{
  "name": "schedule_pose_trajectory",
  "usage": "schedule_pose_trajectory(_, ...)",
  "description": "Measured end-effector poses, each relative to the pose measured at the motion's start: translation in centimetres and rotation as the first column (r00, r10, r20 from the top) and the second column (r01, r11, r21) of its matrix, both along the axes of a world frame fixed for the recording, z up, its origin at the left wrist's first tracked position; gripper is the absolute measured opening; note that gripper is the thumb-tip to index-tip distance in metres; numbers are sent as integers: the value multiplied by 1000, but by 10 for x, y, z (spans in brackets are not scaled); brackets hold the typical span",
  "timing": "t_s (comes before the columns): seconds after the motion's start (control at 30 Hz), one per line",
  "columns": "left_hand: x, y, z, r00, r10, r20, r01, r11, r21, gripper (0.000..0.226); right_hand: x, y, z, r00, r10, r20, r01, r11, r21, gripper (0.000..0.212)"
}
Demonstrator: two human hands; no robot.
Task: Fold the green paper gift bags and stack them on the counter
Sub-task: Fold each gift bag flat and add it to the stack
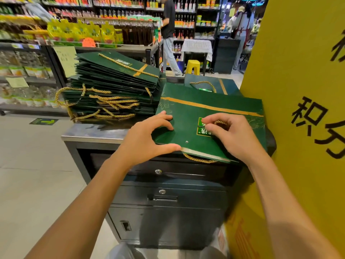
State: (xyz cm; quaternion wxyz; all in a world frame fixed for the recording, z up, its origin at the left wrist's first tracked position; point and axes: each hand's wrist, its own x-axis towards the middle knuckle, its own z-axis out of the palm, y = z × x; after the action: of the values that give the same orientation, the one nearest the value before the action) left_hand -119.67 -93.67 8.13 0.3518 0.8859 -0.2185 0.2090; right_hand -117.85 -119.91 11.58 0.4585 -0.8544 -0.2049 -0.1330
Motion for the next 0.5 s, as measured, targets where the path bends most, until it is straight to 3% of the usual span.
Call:
schedule_pose_trajectory(0.17,-1,-1,1,1000,6,-17,-6,1000,-20,58,-7,14,2,995,99,17,-96,988,-123,15)
schedule_pose_trajectory(0.5,-1,-5,0,999,46,-4,-46,998,-42,56,-7,24,9,982,145,122,-85,913,-400,16)
